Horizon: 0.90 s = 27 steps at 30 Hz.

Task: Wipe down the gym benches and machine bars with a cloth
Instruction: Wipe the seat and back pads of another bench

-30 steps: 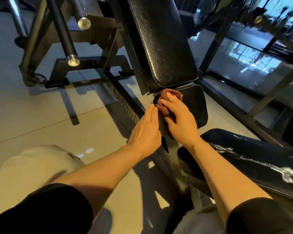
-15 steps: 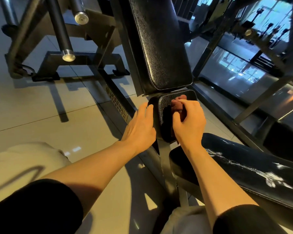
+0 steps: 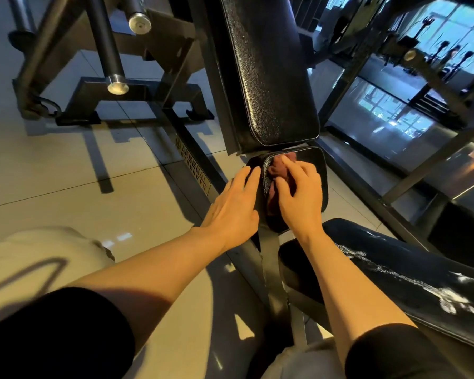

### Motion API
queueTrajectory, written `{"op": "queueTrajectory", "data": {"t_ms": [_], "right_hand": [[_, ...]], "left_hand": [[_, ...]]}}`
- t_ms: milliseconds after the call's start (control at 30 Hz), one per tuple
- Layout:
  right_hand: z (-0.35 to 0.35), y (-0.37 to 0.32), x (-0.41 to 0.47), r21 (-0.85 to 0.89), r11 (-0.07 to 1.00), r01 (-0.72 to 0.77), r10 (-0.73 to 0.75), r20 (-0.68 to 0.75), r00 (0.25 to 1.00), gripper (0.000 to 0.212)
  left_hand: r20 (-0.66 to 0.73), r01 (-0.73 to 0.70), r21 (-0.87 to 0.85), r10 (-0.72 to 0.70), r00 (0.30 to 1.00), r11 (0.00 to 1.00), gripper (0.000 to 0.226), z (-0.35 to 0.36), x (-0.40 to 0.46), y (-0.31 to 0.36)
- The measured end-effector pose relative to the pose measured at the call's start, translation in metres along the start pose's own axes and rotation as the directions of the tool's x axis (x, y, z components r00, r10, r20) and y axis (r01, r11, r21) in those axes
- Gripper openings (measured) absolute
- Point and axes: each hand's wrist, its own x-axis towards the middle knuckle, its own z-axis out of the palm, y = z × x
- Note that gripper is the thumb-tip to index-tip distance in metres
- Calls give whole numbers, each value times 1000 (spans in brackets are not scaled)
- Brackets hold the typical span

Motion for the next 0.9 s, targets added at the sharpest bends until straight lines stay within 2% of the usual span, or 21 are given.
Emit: {"op": "queueTrajectory", "data": {"t_ms": [33,167,200,333,400,433,500,567,600,767,833,900], "right_hand": [[1,-3,0,1,1000,-27,27,-16,1000,43],[8,-14,-7,-14,979,202,-200,73,977,41],[9,-15,-4,1,982,189,-189,72,979,39],[9,-14,7,117,992,-36,42,-45,998,34],[3,-12,13,198,964,-178,214,-181,960,34],[1,-11,15,217,957,-191,236,-202,951,35],[-4,-14,15,151,986,-68,81,-83,993,37],[-4,-14,13,74,994,75,-82,88,993,43],[-5,-14,14,64,994,92,-100,134,986,46],[-14,-12,32,37,999,-19,11,203,979,48],[-13,-17,31,27,997,74,-77,203,976,40],[-7,-21,24,3,969,246,-239,241,940,30]], "left_hand": [[10,2,-5,-2,1000,1000,83,0,-1,0],[-16,21,-89,-22,1000,996,68,1,-2,0],[-12,24,-77,-25,1000,997,70,1,-3,-1],[-4,14,-59,-14,1000,998,86,2,-4,1],[-5,-8,-73,8,1000,997,85,2,-4,4],[-9,-15,-76,14,1000,997,84,2,-4,5],[-31,-11,-90,8,999,996,85,0,-2,6],[-61,0,-103,-6,998,995,85,-1,1,5],[-70,7,-109,-15,997,994,85,-2,3,5],[-77,27,-126,-36,996,992,84,2,6,9],[-86,31,-142,-43,995,989,82,5,7,10],[-102,55,-166,-72,992,985,74,7,8,9]]}}
